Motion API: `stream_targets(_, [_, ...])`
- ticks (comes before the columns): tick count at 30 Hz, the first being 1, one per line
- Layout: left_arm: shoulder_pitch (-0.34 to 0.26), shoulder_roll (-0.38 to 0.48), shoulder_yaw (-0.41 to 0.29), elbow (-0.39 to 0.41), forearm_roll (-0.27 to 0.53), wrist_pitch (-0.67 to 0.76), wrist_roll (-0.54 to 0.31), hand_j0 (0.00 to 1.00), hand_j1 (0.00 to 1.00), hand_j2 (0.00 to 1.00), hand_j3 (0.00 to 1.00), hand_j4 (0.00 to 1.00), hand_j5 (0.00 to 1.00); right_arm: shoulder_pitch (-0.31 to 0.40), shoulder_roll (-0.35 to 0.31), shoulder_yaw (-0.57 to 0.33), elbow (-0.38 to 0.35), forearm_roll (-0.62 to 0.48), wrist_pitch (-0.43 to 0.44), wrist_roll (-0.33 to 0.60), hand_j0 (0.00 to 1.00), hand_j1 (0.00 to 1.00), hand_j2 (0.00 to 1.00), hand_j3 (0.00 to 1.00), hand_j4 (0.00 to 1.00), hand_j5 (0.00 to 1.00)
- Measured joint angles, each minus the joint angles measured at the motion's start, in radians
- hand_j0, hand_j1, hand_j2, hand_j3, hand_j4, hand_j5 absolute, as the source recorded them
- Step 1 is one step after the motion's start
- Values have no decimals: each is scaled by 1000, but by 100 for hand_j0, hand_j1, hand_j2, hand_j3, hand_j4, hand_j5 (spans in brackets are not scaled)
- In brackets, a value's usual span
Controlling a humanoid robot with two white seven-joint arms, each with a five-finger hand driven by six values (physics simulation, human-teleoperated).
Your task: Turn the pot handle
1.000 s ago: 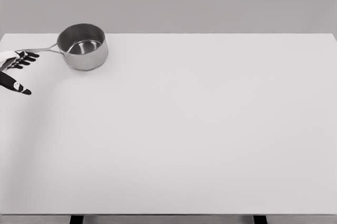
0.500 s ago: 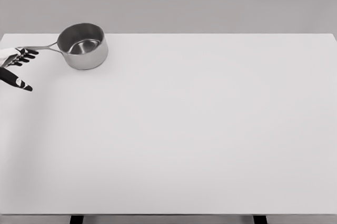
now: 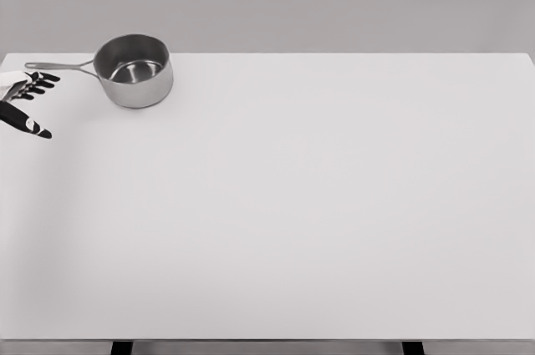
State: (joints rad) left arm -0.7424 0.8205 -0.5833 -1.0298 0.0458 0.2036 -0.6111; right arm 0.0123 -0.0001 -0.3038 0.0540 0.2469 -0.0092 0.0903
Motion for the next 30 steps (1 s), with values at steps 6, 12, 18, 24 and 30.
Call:
stream_targets(6, [0,-7,0,3,-1,0,0,100,100,100,100,100,100,0,0,0,0,0,0,0,100,100,100,100,100,100])
stream_targets(12, [2,-8,0,0,1,-1,0,100,100,100,100,100,100,0,0,0,0,0,0,0,100,100,100,100,100,100])
stream_targets(18, [15,1,7,-58,12,-10,0,100,100,100,100,100,100,0,0,0,0,0,0,0,100,100,100,100,100,100])
stream_targets(24, [66,36,17,-139,63,-13,0,100,100,100,100,100,100,0,0,0,0,0,0,0,100,100,100,100,100,100])
stream_targets(30, [201,93,82,-231,124,-26,0,100,100,100,100,100,100,0,0,0,0,0,0,0,100,100,100,100,100,100])
